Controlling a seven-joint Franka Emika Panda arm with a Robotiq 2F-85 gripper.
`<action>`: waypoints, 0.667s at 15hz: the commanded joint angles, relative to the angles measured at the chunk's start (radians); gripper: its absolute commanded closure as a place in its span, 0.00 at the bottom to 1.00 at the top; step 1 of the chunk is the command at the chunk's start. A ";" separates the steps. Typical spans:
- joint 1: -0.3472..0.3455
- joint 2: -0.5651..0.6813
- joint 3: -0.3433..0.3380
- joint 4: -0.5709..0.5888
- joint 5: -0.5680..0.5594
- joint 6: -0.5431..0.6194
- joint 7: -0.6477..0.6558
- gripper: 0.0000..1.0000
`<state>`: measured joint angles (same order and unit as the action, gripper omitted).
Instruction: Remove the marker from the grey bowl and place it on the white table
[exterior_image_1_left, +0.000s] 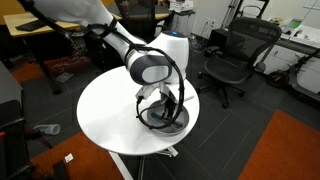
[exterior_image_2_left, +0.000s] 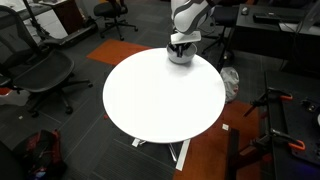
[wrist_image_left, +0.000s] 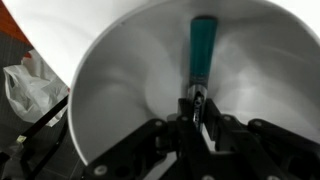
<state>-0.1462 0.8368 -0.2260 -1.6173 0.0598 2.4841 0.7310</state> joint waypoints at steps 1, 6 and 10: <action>0.028 -0.063 -0.015 -0.032 0.018 -0.021 -0.008 0.95; 0.073 -0.229 -0.031 -0.153 -0.002 -0.014 0.003 0.95; 0.132 -0.369 -0.050 -0.246 -0.054 -0.009 0.020 0.95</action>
<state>-0.0683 0.6033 -0.2516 -1.7465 0.0455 2.4842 0.7311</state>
